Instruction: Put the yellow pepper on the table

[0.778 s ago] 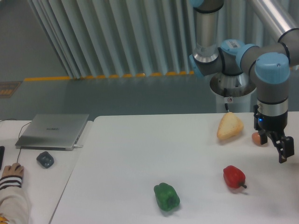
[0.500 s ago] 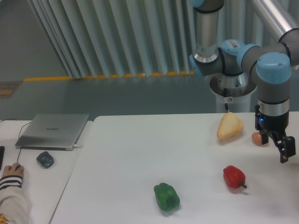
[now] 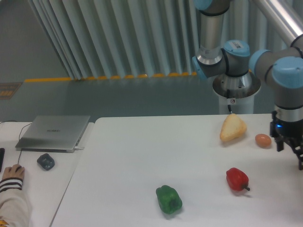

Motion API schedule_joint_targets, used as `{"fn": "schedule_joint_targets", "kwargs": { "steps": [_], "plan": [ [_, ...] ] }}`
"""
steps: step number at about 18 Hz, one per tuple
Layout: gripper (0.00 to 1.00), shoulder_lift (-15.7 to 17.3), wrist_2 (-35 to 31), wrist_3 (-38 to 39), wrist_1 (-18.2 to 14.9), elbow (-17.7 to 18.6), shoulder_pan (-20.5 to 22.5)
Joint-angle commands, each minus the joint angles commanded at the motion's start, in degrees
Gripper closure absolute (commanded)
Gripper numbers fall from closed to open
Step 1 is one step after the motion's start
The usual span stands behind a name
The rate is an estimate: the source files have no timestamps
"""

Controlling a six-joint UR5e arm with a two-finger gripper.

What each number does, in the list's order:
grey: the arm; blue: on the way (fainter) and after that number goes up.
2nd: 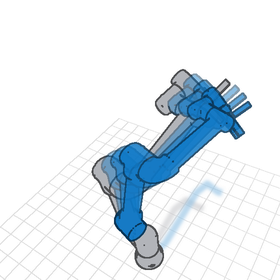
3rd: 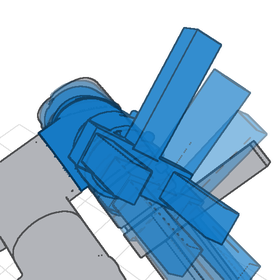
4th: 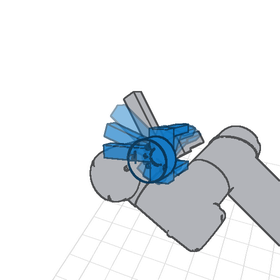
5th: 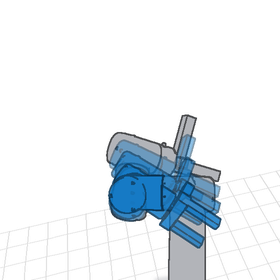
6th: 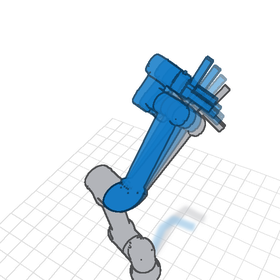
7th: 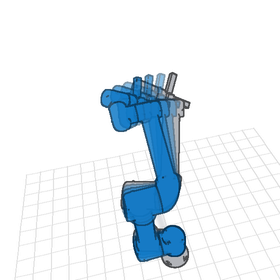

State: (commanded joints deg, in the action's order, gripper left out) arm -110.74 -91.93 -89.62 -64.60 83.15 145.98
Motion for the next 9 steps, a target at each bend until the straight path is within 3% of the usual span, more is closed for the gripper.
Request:
{"fn": "schedule_joint_targets", "kwargs": {
  "steps": [2,5,9],
  "plan": [
    [0.00,-0.6,0.1,-6.8,1.3,-0.9,1.5],
    [0.00,-3.0,0.3,-13.8,7.2,-1.1,3.2],
    [0.00,-4.0,0.4,-17.2,8.4,-2.4,4.0]
  ]
}}
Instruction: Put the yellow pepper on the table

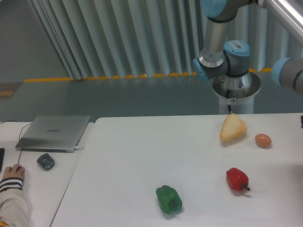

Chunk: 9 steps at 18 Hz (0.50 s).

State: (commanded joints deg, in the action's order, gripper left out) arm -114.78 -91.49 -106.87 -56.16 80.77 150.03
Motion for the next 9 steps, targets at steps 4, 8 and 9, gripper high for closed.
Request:
{"fn": "schedule_joint_targets", "kwargs": {
  "steps": [4,8,9],
  "plan": [
    [0.00,-1.8,-3.0,-3.1,0.2,-1.4,0.6],
    [0.00,-2.7,-5.8,-2.4,0.1,0.2,1.5],
    [0.00,-3.2,-5.8,-2.3,0.0,0.3,1.7]
  ]
}}
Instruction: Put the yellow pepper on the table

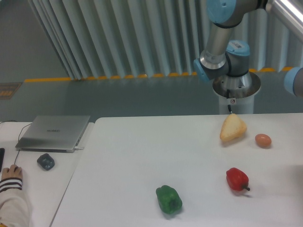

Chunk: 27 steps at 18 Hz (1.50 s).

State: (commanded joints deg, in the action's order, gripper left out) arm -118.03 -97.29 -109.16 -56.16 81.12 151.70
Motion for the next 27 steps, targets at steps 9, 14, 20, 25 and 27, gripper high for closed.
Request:
{"fn": "schedule_joint_targets", "kwargs": {
  "steps": [9,14,20,25,27],
  "plan": [
    [0.00,-2.9,3.0,0.1,0.7,-1.8,2.2],
    [0.00,-4.1,2.9,1.7,1.1,-2.5,1.9],
    [0.00,-4.5,2.4,4.2,1.1,-1.8,1.0],
    [0.00,-4.6,2.3,4.9,1.2,-1.8,0.9],
    [0.00,-4.7,2.3,5.0,1.2,-1.8,0.9]
  ]
}}
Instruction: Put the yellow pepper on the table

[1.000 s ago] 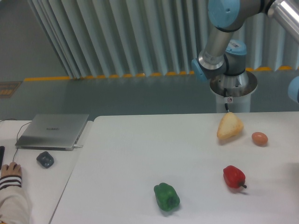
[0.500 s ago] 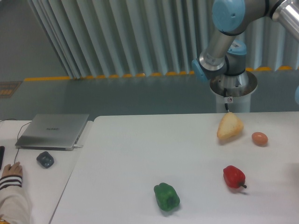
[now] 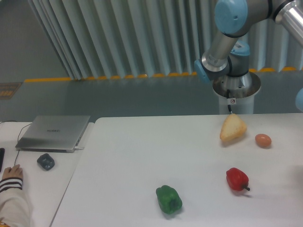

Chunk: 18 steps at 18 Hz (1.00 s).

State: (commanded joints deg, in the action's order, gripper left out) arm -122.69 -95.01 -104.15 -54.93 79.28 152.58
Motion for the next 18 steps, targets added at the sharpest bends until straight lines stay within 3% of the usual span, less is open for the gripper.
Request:
{"fn": "schedule_joint_targets", "kwargs": {
  "steps": [10,11,13,18],
  "plan": [
    [0.00,-0.4,-1.5,0.7,0.1,0.4,-1.0],
    [0.03,-0.4,-1.6,0.7,0.1,0.4,-1.0],
    [0.18,-0.4,-1.6,0.7,0.1,0.4,-0.9],
    [0.33,-0.2,-1.6,0.7,0.0,0.3,-0.7]
  ]
}}
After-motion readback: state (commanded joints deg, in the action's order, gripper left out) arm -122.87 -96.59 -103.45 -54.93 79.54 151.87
